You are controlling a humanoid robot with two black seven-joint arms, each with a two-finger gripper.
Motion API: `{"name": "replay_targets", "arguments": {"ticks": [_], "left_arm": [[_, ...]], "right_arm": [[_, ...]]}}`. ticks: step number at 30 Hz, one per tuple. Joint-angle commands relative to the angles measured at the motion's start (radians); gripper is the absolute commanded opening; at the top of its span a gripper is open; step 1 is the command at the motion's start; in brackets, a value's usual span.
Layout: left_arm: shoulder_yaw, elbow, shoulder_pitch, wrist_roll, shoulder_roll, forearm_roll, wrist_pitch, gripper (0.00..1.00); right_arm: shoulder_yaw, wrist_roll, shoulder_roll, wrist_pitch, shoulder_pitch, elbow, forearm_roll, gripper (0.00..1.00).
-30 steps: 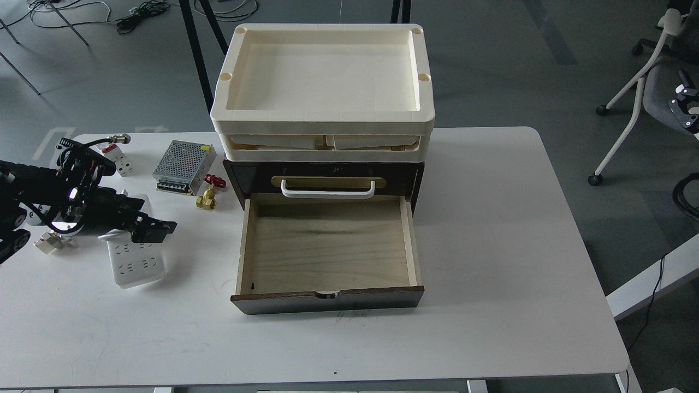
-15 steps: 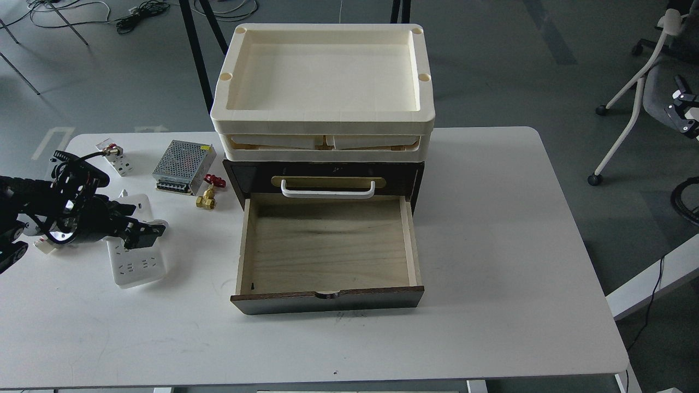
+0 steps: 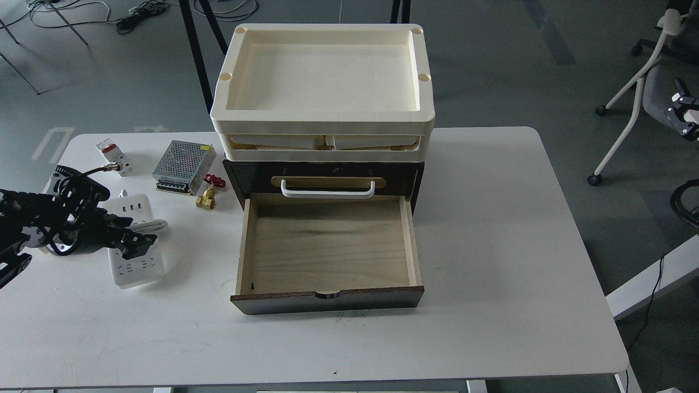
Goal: Put charging cable into cabinet
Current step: 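Close the left gripper on the power strip and lift it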
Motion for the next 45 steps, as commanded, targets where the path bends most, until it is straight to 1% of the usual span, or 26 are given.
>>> {"name": "replay_targets", "arguments": {"ticks": [1, 5, 11, 12, 14, 16, 18, 19, 21, 23, 27, 32, 34, 36, 38, 41, 43, 45], "left_arm": [[0.011, 0.005, -0.006, 0.000, 0.000, 0.000, 0.010, 0.60], [0.011, 0.006, -0.005, 0.000, 0.000, 0.000, 0.031, 0.57], [0.011, 0.006, -0.005, 0.000, 0.000, 0.000, 0.044, 0.47], [0.011, 0.006, -0.005, 0.000, 0.000, 0.000, 0.047, 0.43], [0.012, 0.006, -0.003, 0.000, 0.001, 0.000, 0.054, 0.29], [0.024, 0.006, -0.008, 0.000, 0.001, 0.000, 0.066, 0.24], [0.029, 0.006, -0.008, 0.000, 0.003, 0.000, 0.083, 0.11], [0.029, 0.006, -0.008, 0.000, 0.003, 0.000, 0.088, 0.06], [0.029, 0.006, -0.009, 0.000, 0.003, 0.000, 0.096, 0.02], [0.029, 0.004, -0.018, 0.000, 0.003, 0.000, 0.102, 0.00], [0.029, -0.001, -0.032, 0.000, 0.006, 0.000, 0.105, 0.00], [0.029, -0.008, -0.089, 0.000, 0.016, 0.000, 0.102, 0.00], [0.029, -0.028, -0.101, 0.000, 0.039, 0.000, 0.091, 0.00], [0.029, -0.091, -0.097, 0.000, 0.091, 0.000, 0.093, 0.00], [0.029, -0.204, -0.094, 0.000, 0.180, 0.000, 0.090, 0.00], [0.029, -0.327, -0.090, 0.000, 0.291, 0.000, 0.076, 0.00], [0.029, -0.404, -0.087, 0.000, 0.354, -0.006, 0.053, 0.00], [0.029, -0.488, -0.087, 0.000, 0.418, -0.087, 0.008, 0.00]], "right_arm": [[0.000, 0.000, 0.000, 0.000, 0.000, 0.000, 0.000, 1.00], [0.002, 0.000, 0.000, 0.000, 0.000, 0.000, 0.000, 1.00], [0.002, 0.000, 0.000, 0.000, 0.000, -0.001, 0.000, 1.00], [0.002, 0.000, 0.000, 0.000, -0.002, -0.001, 0.000, 1.00], [0.002, 0.000, 0.000, 0.000, -0.004, -0.001, 0.000, 1.00], [0.002, 0.000, 0.000, 0.000, -0.007, -0.001, 0.000, 1.00], [0.002, 0.000, 0.000, 0.000, -0.008, -0.001, 0.000, 1.00], [0.002, 0.001, -0.002, 0.000, -0.008, -0.001, 0.000, 1.00], [0.002, 0.000, 0.000, 0.000, -0.010, -0.001, 0.000, 1.00], [0.002, 0.000, 0.000, 0.000, -0.014, -0.001, 0.002, 1.00], [0.002, 0.001, -0.002, 0.000, -0.016, -0.001, 0.002, 1.00], [0.002, 0.001, -0.002, 0.000, -0.016, -0.001, 0.002, 1.00], [0.002, 0.001, -0.002, 0.000, -0.016, -0.001, 0.002, 1.00], [0.002, 0.001, -0.003, 0.000, -0.016, -0.001, 0.002, 1.00], [0.002, 0.001, -0.005, 0.000, -0.016, -0.001, 0.002, 1.00], [0.002, 0.001, -0.002, 0.000, -0.016, -0.001, 0.002, 1.00], [0.003, 0.001, 0.000, 0.000, -0.016, 0.000, 0.002, 1.00], [0.003, 0.001, 0.000, 0.000, -0.016, 0.000, 0.002, 1.00]]}}
